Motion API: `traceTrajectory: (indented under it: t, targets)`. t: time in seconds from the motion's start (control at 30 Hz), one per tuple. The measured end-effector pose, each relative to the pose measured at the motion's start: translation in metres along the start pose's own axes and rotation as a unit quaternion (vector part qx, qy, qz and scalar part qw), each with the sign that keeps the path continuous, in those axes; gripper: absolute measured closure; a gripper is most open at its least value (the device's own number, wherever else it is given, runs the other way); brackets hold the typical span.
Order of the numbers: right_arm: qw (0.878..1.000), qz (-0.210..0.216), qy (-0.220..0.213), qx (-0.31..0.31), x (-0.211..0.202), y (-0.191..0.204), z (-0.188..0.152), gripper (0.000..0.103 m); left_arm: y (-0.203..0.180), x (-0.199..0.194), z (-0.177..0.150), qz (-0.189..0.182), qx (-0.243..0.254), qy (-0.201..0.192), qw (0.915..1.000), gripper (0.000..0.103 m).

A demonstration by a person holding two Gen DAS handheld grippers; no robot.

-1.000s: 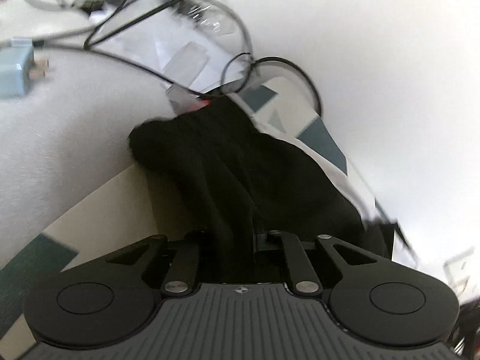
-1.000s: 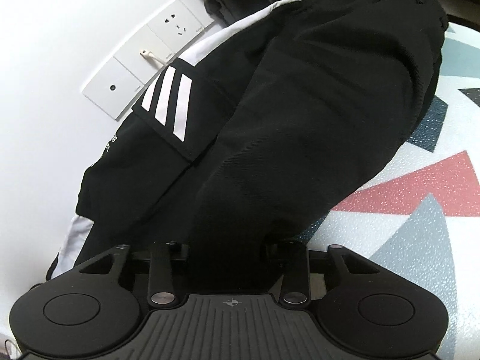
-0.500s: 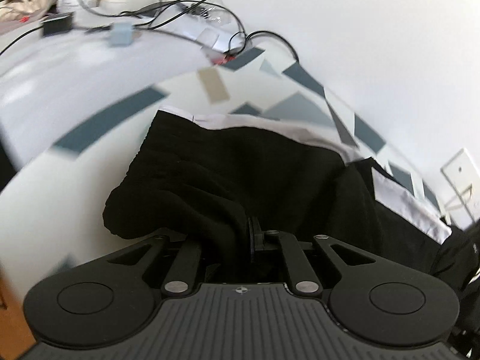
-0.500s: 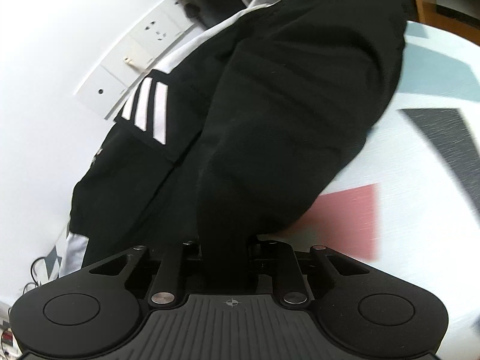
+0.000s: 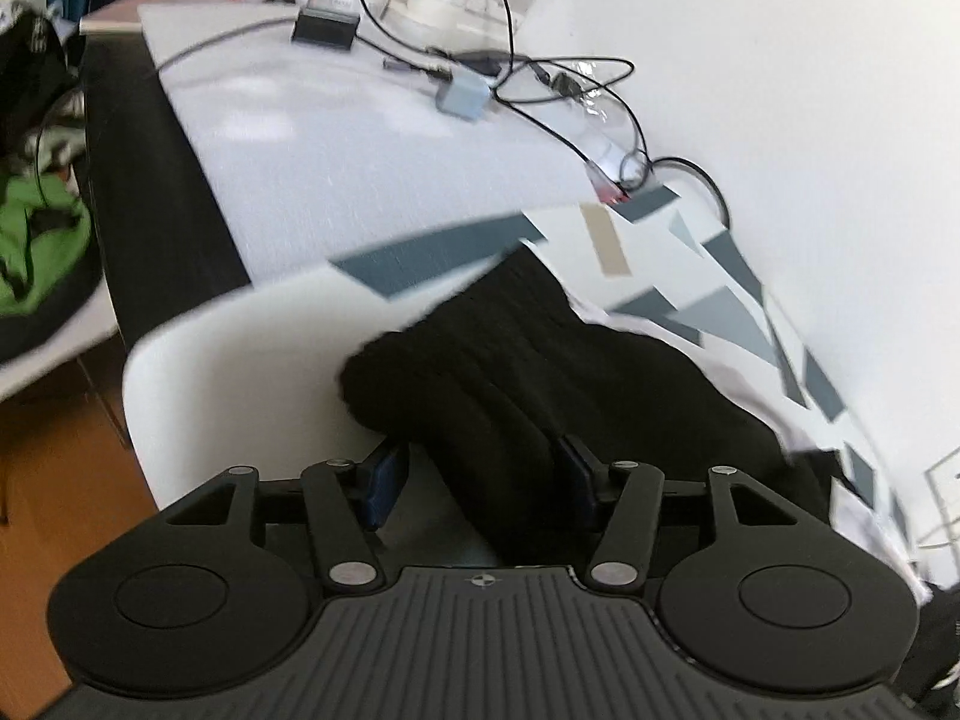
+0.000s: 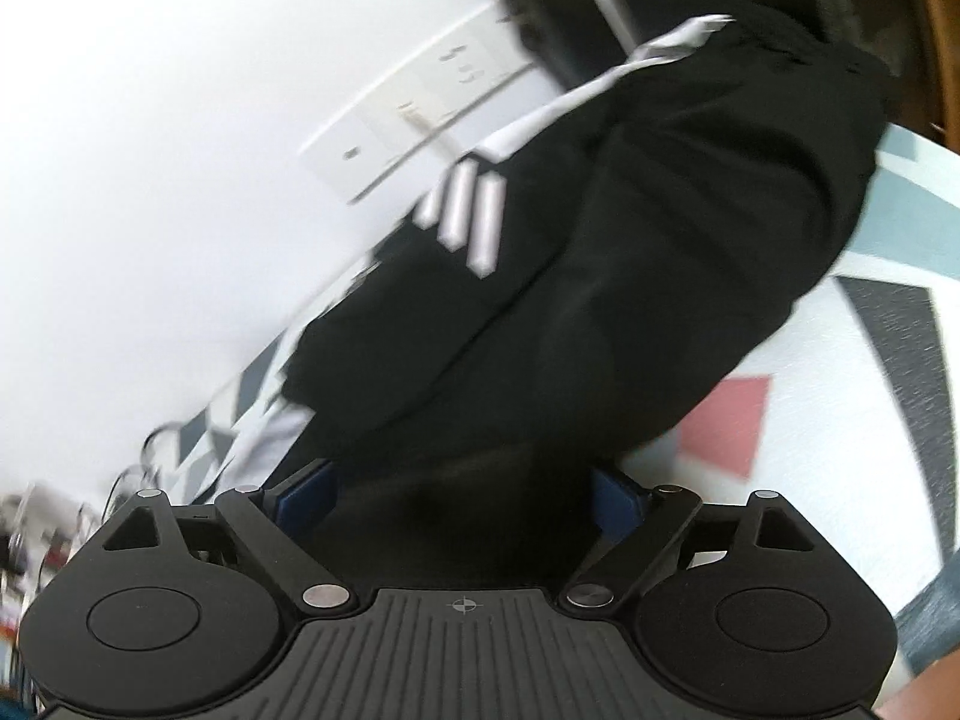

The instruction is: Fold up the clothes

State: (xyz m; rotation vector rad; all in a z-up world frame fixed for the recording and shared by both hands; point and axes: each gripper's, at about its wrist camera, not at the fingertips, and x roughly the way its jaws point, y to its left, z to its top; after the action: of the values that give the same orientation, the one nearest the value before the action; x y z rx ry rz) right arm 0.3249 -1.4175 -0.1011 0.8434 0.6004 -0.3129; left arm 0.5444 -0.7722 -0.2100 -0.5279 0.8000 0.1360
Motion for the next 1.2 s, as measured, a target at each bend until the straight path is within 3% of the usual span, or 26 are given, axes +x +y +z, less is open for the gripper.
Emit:
traceTrajectory:
  t: [0.1,0.2,0.27,0.33,0.43,0.53,0.6,0.67,0.73,0.83,0.87,0.93,0.97,1.07,1.13,1.17,1.2]
  targets:
    - [0.999,0.022,0.021,-0.018,0.004,0.018,-0.016,0.016,0.005,-0.002,0.007,-0.011,0.018,0.004,0.9998,0.046]
    - [0.997,0.036,0.035,-0.066,0.014,0.047,-0.038,0.016,0.005,-0.02,0.006,-0.055,0.067,0.01,0.9962,0.028]
    - [0.992,0.049,0.046,-0.111,0.022,0.071,-0.056,0.017,-0.001,-0.038,0.0,-0.088,0.127,0.008,0.988,0.017]
    - [0.981,0.065,0.063,-0.172,0.031,0.098,-0.08,0.018,-0.005,-0.057,-0.01,-0.127,0.191,0.012,0.9734,0.008]
    - [0.953,0.088,0.1,-0.272,0.046,0.135,-0.117,0.022,-0.011,-0.078,-0.03,-0.178,0.294,0.022,0.9389,0.005]
    - [0.927,0.091,0.148,-0.331,0.061,0.158,-0.146,0.035,-0.017,-0.083,-0.059,-0.198,0.408,0.029,0.8906,0.005]
    - [0.924,0.078,0.163,-0.336,0.07,0.165,-0.153,0.038,-0.02,-0.079,-0.076,-0.195,0.468,0.027,0.8615,0.005]
    - [0.924,0.066,0.171,-0.336,0.078,0.172,-0.156,0.043,-0.025,-0.076,-0.087,-0.211,0.503,0.027,0.8378,0.005]
    - [0.925,0.068,0.162,-0.337,0.081,0.186,-0.151,0.059,-0.034,-0.076,-0.096,-0.228,0.536,0.014,0.8126,0.005]
    - [0.928,0.076,0.143,-0.336,0.084,0.206,-0.142,0.071,-0.05,-0.076,-0.107,-0.246,0.576,-0.023,0.7793,0.005]
    - [0.93,0.082,0.137,-0.332,0.085,0.213,-0.138,0.073,-0.055,-0.074,-0.109,-0.253,0.58,-0.03,0.7741,0.005]
    - [0.931,0.091,0.132,-0.328,0.089,0.232,-0.13,0.076,-0.063,-0.069,-0.107,-0.268,0.572,-0.032,0.7747,0.007]
    - [0.929,0.095,0.129,-0.333,0.093,0.243,-0.128,0.077,-0.066,-0.066,-0.103,-0.276,0.561,-0.029,0.7797,0.017]
    - [0.918,0.111,0.117,-0.362,0.108,0.285,-0.124,0.073,-0.061,-0.049,-0.073,-0.29,0.485,0.006,0.8246,0.041]
    - [0.901,0.12,0.126,-0.397,0.122,0.319,-0.126,0.066,-0.057,-0.037,-0.05,-0.298,0.428,0.031,0.8526,0.042]
    - [0.893,0.126,0.13,-0.413,0.126,0.336,-0.125,0.062,-0.053,-0.033,-0.042,-0.295,0.412,0.036,0.8612,0.042]
    - [0.886,0.129,0.131,-0.426,0.128,0.35,-0.123,0.047,-0.047,-0.029,-0.035,-0.291,0.402,0.037,0.8676,0.042]
